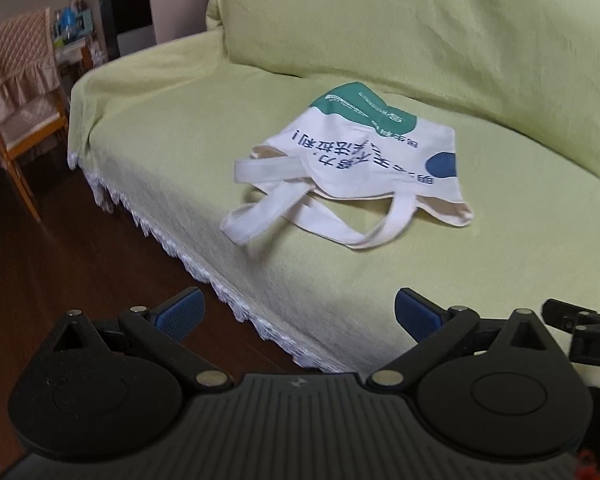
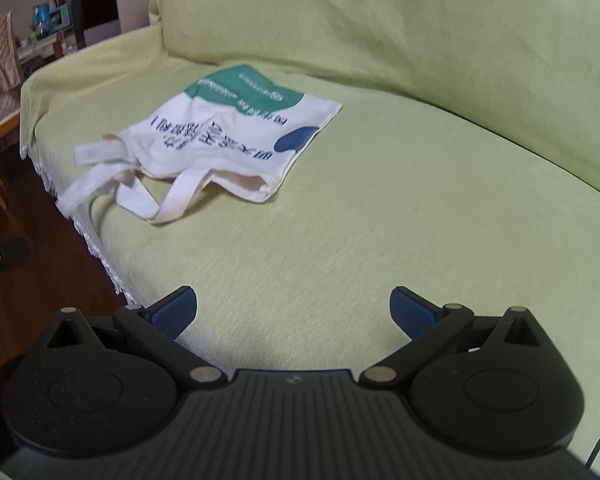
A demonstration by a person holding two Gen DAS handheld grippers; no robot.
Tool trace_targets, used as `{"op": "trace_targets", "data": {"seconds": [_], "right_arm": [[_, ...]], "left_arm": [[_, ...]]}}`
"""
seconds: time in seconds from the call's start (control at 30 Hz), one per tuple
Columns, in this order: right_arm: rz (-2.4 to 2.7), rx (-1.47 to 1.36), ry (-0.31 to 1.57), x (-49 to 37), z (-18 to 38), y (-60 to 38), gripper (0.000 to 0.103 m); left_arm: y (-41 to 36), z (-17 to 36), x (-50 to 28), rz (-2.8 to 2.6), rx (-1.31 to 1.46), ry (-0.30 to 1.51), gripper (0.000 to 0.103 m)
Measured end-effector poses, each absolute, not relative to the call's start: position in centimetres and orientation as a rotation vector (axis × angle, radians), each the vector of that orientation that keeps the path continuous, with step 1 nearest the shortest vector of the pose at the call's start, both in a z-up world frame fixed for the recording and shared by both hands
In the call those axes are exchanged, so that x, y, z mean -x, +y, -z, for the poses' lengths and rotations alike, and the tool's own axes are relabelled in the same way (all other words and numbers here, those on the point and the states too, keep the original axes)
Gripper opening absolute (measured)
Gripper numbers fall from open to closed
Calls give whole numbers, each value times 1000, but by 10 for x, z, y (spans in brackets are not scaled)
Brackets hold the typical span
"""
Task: Fold shopping bag
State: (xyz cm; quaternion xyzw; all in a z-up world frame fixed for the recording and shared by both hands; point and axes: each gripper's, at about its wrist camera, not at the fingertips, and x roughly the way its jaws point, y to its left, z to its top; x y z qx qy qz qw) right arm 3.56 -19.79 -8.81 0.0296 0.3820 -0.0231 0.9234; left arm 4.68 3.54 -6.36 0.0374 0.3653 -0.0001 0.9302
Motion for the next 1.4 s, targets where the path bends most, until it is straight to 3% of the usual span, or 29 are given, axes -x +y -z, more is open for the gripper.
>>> {"op": "trace_targets", "data": {"seconds": [0.17,0.23,0.37,0.57,0.67,0.7,1.0,1.27,1.4], "right_arm": [[32,81,718,-62,101,-185,93],[27,189,689,-79,107,-177,74],[13,374,640,-118,123,-160,50],[13,389,653,-169,144,-147,40],[17,394,678,-187,159,-149,13],[-9,369,673,-188,159,-152,8],[208,313,579,-145,105,-235,8],[661,197,746,-85,103,-387,27],[497,232,715,-48,101,-345,34]], "left_arm": [[41,78,-73,-17,-165,715,102],[43,85,-86,-15,-191,712,102],[47,98,-109,-20,-208,724,102],[52,113,-130,-22,-205,743,102],[53,117,-133,-25,-210,744,102],[53,118,-134,-24,-210,746,102],[50,104,-117,10,-235,718,101],[-1,98,-99,212,-289,682,99],[-43,111,-94,359,-409,629,99]]}}
